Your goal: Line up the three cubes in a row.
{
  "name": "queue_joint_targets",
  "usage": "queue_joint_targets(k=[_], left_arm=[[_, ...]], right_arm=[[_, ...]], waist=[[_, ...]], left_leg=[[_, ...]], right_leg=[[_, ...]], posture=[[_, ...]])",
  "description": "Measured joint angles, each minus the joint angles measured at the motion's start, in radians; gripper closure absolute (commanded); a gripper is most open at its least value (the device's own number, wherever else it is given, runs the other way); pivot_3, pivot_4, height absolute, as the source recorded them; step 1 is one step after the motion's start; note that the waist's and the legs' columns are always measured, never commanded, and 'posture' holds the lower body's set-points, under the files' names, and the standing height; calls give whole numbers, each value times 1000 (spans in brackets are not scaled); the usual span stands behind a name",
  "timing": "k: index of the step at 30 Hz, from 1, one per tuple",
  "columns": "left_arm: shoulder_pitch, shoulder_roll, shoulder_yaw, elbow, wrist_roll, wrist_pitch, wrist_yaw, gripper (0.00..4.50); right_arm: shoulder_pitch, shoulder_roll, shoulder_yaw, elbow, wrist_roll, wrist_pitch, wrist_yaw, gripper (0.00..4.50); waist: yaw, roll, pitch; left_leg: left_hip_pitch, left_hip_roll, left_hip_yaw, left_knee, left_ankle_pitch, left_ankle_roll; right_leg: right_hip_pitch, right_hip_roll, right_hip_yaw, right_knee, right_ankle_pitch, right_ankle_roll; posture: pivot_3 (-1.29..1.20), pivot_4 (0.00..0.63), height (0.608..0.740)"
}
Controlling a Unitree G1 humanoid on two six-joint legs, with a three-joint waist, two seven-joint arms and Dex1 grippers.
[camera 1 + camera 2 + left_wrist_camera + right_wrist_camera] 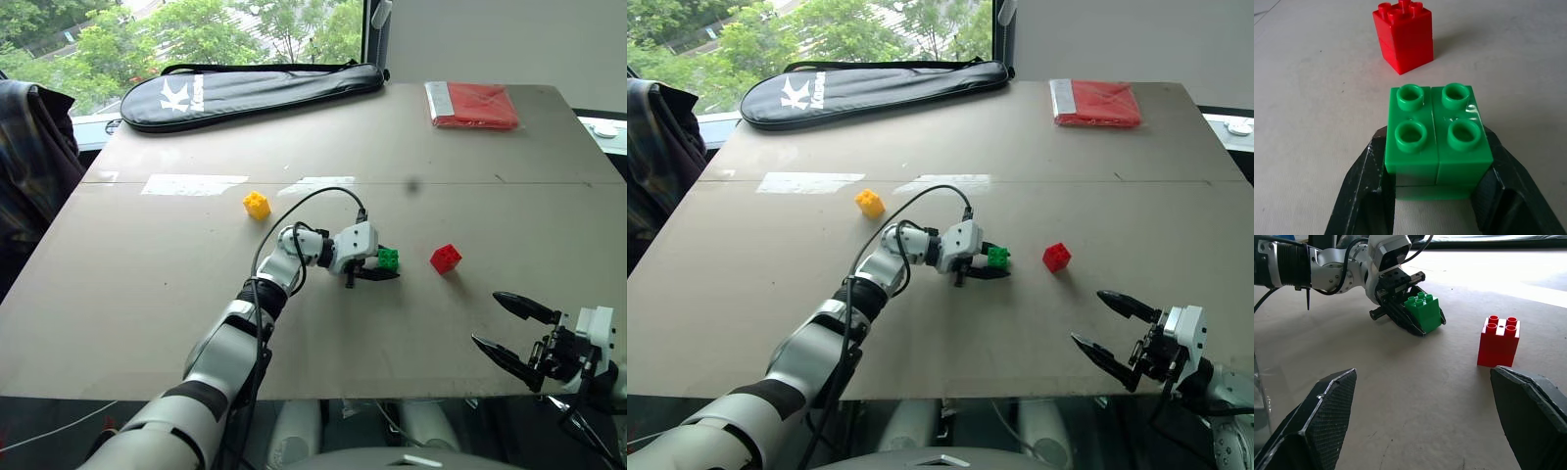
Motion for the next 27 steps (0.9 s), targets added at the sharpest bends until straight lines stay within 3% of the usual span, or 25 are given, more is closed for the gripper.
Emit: queue_joint_targets(k=[9,16,25,27], left_arm=[[-42,-86,9,42,35,89,46,3159],[0,-73,9,-34,33,129,22,3159],[-48,-49,14,29,28,132,-31,3159],[-52,-49,24,41,27,136,-32,2100]], right_arm=[[12,28,-9,-27,-14,-8,-63,0],[-7,29,-7,-26,-15,-9,-60,0],[-23,35,2,-16,-16,-9,-43,0],[-21,39,3,-16,-17,-9,-43,0]], waist=[[4,0,0],[2,0,0],[2,0,0],[2,0,0]], left_leg=[[-1,0,-1,0,0,0],[0,0,-2,0,0,0],[0,0,-2,0,0,0],[0,0,-2,0,0,0]], right_leg=[[0,0,0,0,0,0],[0,1,0,0,0,0],[0,1,0,1,0,0],[0,1,0,1,0,0]], posture=[[0,150,708],[0,150,708],[0,150,708],[0,150,708]])
